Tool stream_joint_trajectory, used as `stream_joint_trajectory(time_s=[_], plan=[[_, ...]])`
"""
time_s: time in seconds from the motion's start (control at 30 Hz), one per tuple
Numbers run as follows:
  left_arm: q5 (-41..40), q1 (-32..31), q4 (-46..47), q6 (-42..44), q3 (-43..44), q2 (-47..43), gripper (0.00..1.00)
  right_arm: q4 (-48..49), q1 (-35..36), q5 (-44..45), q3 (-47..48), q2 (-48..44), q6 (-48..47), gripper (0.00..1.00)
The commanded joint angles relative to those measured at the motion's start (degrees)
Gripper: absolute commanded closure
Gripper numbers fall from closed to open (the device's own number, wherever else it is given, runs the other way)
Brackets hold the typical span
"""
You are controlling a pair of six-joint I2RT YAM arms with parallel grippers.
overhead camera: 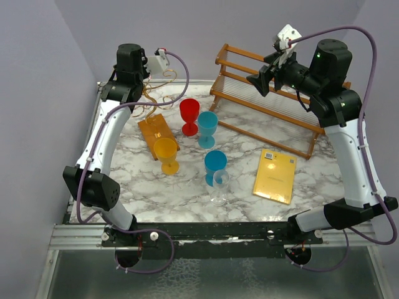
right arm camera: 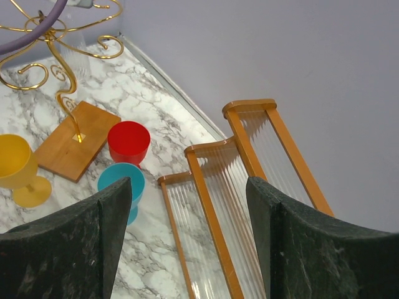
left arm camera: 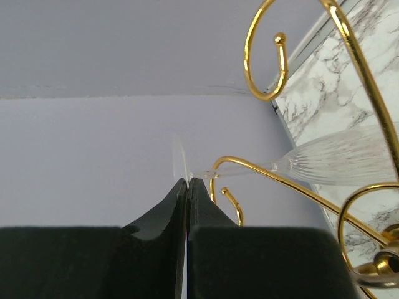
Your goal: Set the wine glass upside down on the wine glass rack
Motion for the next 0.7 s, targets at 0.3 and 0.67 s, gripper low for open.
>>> stream_joint_trajectory(time_s=[0.3,0.67], plan=[[-9.4,0.3,-1.1,-1.1,5.3,2.2,1.00,0.4,0.4,-1.3,-0.6,-0.3,-0.4,0.26],[-8.4,0.3,-6.4,-3.0,5.6,0.6,1.00,0.4,0.4,-1.4,-0.9,-0.4,-0.5,0.26]])
